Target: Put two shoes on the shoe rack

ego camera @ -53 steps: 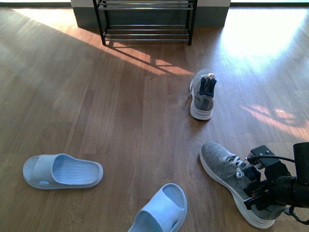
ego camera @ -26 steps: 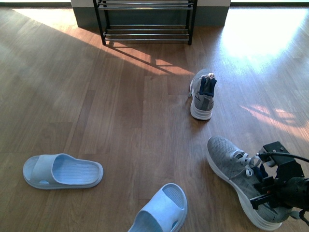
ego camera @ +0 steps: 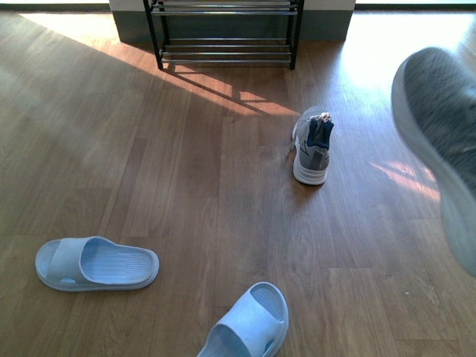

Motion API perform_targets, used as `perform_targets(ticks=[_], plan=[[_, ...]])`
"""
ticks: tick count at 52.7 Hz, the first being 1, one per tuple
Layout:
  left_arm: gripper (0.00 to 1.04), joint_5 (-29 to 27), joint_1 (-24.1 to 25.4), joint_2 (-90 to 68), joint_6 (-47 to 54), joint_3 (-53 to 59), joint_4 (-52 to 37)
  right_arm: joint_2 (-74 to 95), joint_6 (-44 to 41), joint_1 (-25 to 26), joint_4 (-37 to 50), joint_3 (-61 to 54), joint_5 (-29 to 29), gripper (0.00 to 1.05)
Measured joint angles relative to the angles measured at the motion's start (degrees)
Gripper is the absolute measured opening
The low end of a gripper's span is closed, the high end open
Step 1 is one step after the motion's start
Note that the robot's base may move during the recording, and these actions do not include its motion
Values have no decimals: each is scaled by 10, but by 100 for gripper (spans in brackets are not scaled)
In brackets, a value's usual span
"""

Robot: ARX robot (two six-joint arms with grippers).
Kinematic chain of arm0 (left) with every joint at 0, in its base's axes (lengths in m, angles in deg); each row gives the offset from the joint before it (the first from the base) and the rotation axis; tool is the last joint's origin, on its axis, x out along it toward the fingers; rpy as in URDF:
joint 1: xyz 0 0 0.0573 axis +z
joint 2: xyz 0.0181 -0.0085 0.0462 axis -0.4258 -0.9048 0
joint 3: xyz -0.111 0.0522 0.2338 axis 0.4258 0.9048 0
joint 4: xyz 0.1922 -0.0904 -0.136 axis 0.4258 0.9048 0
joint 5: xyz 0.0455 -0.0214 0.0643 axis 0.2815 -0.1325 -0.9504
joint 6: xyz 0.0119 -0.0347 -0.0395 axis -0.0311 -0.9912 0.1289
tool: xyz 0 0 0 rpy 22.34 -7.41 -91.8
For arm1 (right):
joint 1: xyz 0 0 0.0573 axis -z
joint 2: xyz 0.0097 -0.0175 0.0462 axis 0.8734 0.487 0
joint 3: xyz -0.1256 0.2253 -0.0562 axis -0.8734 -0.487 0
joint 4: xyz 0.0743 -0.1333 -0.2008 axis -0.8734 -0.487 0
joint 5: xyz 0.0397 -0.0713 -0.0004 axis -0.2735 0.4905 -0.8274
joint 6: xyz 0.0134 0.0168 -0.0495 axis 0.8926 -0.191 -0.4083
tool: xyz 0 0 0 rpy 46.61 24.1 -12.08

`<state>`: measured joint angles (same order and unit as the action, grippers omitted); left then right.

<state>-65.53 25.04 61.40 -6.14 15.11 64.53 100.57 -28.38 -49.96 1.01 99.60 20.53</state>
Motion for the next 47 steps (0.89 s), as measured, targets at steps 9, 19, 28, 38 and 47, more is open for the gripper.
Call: perform_targets(ticks=[9,19,28,38,47], plan=[[95,0,0,0,0,0,0,-202,18,37,-86,-28,-45,2],[95,0,0,0,0,0,0,-282,27,54,-116,-39,-64,2],[95,0,0,0,0,0,0,-282,27,54,-118,-42,-64,2],[95,-1,0,0,0,0,0,-282,27,55,-118,-43,-64,2],[95,-2,0,0,0,0,0,-282,27,54,-118,-43,-71,2]])
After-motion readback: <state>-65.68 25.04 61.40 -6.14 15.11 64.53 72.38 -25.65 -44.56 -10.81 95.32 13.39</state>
